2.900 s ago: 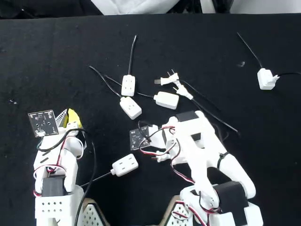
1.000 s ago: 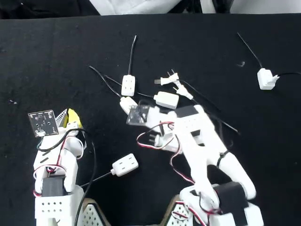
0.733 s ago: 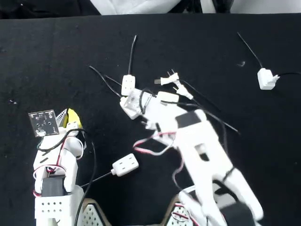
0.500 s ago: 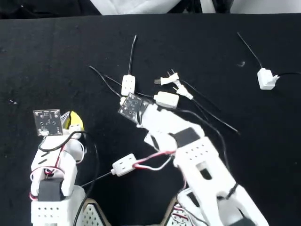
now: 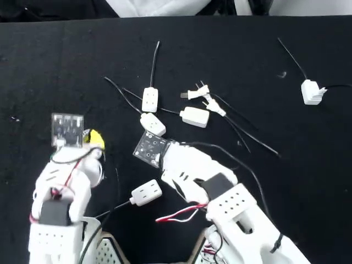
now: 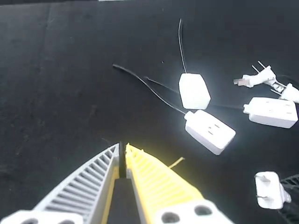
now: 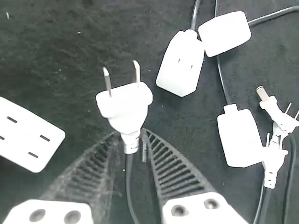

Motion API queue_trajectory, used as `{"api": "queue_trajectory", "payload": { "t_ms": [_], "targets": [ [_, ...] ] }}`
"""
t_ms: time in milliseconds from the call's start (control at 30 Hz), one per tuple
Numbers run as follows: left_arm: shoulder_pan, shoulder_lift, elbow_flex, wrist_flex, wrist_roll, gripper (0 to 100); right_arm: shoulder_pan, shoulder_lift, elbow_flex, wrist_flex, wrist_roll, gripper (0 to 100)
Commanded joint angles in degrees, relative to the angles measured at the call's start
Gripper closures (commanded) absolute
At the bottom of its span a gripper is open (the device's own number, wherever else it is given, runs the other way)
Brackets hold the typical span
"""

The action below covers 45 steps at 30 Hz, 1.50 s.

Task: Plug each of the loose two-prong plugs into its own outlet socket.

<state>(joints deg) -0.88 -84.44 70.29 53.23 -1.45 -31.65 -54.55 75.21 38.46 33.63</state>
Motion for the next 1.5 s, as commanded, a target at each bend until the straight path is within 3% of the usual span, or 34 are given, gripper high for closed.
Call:
{"api": "queue_trajectory", "payload": {
  "t_ms": [0, 133, 400, 533, 733, 1000, 1467],
  "targets": [
    [3.21, 16.62, -11.47, -1.32, 2.9, 97, -0.53, -3.03, 0.92, -3.78, -2.73, 98.8],
    [8.04, 25.58, -17.19, -1.67, 11.16, 97, -0.53, -4.62, 2.07, -5.1, -3.96, 98.8],
    [16.04, 22.68, -15.69, -5.63, 23.3, 97, -0.44, -6.55, 2.15, -5.1, -8.53, 98.8],
    [20.35, 20.57, -10.15, -13.01, 23.38, 97, -0.44, -6.46, 2.15, -5.1, -8.53, 98.8],
    [25.89, 19.34, -8.92, -13.98, 19.43, 97, -0.44, -6.29, 2.15, -5.1, -8.53, 98.8],
    [25.89, 18.9, -8.48, -9.85, 17.14, 97, -0.44, -6.37, 2.24, -5.1, -8.79, 98.8],
    [25.19, 19.43, -6.73, -9.93, 15.21, 97, -0.62, -6.55, 2.68, -5.19, -10.29, 98.8]
  ]
}}
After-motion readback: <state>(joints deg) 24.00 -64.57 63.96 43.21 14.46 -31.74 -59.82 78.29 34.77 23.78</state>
